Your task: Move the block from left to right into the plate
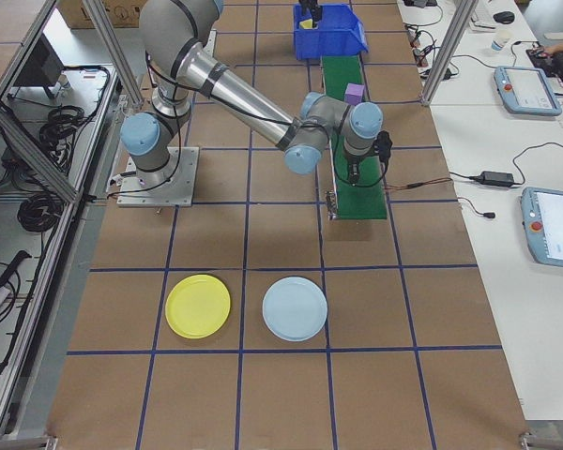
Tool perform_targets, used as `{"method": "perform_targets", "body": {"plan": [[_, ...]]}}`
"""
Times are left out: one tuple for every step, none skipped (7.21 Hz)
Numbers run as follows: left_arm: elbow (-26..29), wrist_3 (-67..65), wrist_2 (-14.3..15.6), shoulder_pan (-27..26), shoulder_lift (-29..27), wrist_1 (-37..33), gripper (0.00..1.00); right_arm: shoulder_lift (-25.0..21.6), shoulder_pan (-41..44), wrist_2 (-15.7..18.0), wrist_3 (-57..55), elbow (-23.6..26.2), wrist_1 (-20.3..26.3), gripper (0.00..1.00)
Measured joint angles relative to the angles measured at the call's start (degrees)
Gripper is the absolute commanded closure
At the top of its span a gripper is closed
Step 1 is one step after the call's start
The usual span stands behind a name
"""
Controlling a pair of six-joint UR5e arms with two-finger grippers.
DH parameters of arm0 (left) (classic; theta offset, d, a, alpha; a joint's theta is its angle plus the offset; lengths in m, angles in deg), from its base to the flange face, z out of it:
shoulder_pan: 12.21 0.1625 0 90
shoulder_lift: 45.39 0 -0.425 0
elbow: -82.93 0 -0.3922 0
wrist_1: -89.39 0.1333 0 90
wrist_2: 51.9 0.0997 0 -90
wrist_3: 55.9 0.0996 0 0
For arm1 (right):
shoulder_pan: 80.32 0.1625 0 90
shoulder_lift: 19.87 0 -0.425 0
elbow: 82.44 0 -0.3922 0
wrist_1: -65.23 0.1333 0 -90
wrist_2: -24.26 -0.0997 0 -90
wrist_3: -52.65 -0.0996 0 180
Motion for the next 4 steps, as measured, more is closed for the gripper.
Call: {"method": "perform_targets", "body": {"plan": [[0.00,-0.10,0.10,-0.02,-0.52,0.04,0.00,-0.05,0.00,-0.12,-0.04,0.04,-0.01,0.00],[0.00,-0.22,0.14,-0.03,-1.04,0.06,0.01,-0.07,0.00,-0.18,-0.33,-0.04,-0.02,0.00],[-0.01,-0.30,0.14,-0.03,-1.37,0.06,0.03,-0.09,0.00,-0.25,-1.59,-0.22,-0.02,0.00],[0.00,-0.36,0.09,-0.02,-1.54,0.09,0.16,-0.04,0.01,-0.35,-3.04,-0.48,-0.02,0.00]]}}
